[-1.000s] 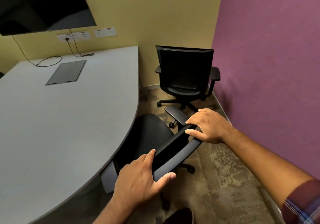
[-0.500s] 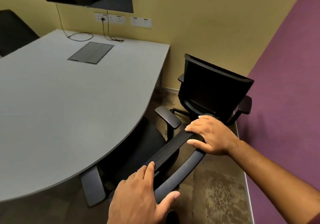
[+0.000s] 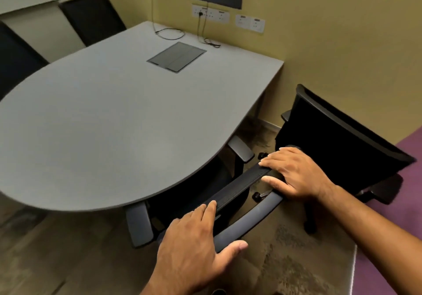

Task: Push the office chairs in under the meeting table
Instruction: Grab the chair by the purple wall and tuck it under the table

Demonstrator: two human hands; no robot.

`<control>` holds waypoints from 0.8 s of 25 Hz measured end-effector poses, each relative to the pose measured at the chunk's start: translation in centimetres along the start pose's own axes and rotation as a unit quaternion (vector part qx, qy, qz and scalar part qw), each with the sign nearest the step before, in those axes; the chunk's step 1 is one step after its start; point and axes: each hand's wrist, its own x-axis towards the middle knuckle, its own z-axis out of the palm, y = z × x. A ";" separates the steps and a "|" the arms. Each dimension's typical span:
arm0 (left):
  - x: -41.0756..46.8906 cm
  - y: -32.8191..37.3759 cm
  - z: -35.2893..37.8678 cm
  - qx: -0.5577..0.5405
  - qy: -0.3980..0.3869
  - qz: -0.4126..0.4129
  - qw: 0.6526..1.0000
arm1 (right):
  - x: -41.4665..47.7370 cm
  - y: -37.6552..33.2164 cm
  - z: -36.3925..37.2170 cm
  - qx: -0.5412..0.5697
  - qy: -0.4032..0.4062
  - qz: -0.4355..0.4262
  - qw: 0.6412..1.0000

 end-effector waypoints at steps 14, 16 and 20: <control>8.3 6.1 1.8 0.048 0.272 -0.273 0.921 | 9.5 10.9 0.7 0.019 -0.044 -0.096 0.994; 8.9 6.4 1.5 0.047 0.259 -0.292 0.920 | 10.4 11.4 0.6 0.014 -0.051 -0.103 0.993; 9.8 5.8 0.9 0.044 0.248 -0.317 0.914 | 11.6 11.8 0.8 0.029 -0.046 -0.109 0.993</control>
